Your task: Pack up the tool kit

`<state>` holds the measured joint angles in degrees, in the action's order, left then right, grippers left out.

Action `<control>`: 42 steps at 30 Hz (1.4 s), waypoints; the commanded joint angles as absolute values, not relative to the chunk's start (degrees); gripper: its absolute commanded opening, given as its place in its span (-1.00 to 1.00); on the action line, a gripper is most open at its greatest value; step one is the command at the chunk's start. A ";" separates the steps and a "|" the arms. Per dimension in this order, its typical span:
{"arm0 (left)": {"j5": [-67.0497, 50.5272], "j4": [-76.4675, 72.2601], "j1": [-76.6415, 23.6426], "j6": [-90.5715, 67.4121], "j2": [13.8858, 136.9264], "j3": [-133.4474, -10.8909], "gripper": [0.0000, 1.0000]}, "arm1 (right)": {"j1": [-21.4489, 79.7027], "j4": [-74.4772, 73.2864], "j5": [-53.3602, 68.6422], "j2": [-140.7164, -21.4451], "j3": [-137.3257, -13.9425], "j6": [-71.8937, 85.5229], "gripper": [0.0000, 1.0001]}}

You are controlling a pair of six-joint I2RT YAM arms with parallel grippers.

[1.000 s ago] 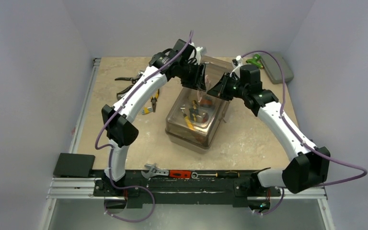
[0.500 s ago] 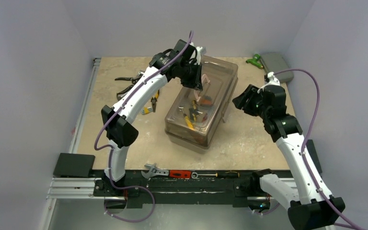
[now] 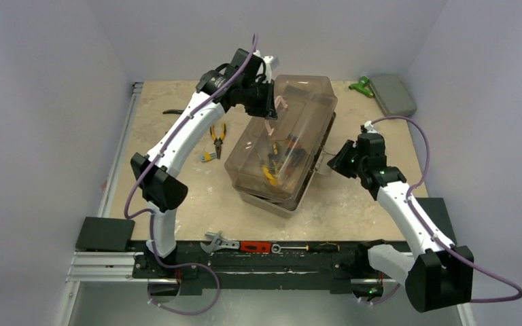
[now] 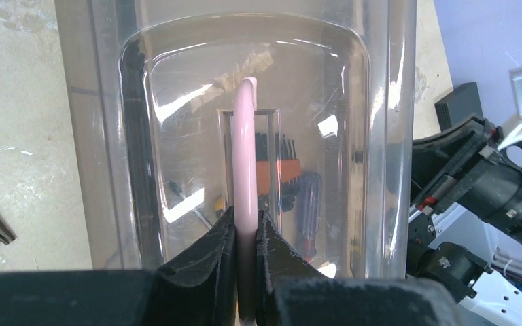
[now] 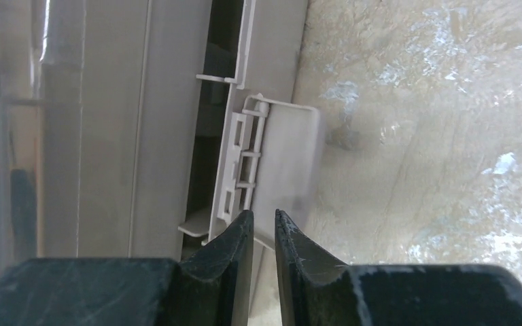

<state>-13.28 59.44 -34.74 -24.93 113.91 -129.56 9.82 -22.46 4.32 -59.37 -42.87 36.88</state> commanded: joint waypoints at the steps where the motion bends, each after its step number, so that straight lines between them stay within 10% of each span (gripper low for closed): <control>1: -16.87 56.66 -35.30 -25.39 108.97 -130.78 -1.00 | 9.62 -16.00 6.19 -62.89 -42.81 38.54 -0.66; 6: -16.32 56.73 -35.95 -24.97 109.85 -130.34 -1.00 | 9.56 -16.52 1.46 -60.52 -42.02 39.52 -0.22; 19: -11.74 52.79 -40.70 -24.96 112.43 -123.84 -1.00 | 6.03 -18.10 -4.44 -52.82 -38.46 40.50 -0.11; 29: -11.13 49.90 -41.46 -24.39 110.11 -118.75 -0.97 | -4.33 -0.01 13.69 -62.31 -26.65 48.12 -0.04; 39: -8.25 51.60 -41.15 -23.31 105.10 -120.22 0.66 | -5.22 26.03 32.41 -72.57 -21.46 52.10 -0.40; 42: -8.75 52.10 -39.86 -23.64 102.53 -119.37 0.88 | -5.22 37.90 40.53 -79.25 -20.95 57.92 -0.49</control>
